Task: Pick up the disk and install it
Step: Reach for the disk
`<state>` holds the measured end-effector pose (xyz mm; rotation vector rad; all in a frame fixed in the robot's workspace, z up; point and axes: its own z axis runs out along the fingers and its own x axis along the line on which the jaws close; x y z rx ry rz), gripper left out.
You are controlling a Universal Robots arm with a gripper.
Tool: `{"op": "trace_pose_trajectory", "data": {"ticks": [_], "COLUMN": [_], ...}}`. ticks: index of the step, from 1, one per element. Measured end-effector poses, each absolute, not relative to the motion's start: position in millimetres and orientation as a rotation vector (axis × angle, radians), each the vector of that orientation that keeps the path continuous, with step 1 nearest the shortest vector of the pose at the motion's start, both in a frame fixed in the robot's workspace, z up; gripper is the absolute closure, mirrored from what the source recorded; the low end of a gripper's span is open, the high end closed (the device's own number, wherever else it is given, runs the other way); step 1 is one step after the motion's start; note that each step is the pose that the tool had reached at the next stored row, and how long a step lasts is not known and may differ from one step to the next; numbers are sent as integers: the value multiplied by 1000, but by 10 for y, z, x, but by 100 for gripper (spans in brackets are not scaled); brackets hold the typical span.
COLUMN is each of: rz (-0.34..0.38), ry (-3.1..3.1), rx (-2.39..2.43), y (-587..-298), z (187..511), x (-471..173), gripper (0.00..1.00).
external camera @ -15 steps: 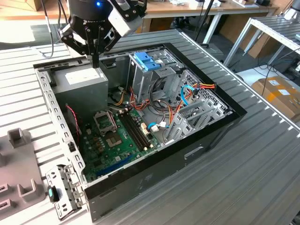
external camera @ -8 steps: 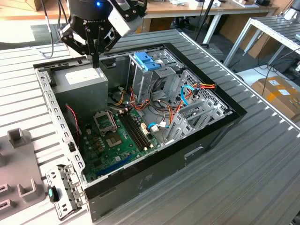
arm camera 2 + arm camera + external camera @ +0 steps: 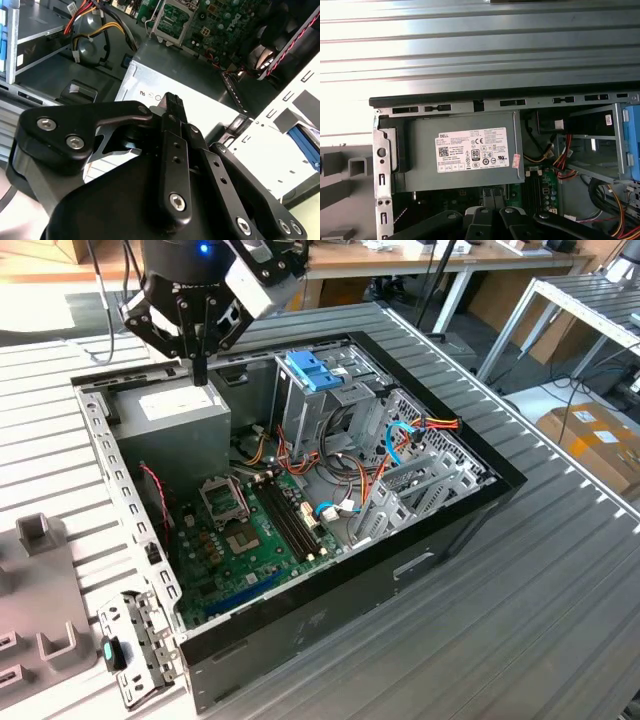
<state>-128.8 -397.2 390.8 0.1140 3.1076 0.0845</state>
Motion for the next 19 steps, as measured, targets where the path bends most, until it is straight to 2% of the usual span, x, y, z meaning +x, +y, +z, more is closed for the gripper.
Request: {"op": "trace_pose_trajectory", "data": {"ticks": [19], "rz": [84], "ry": [3108], "rx": [114], "y": [-3972], "z": [3905], "x": [-1774], "gripper": [89]}}
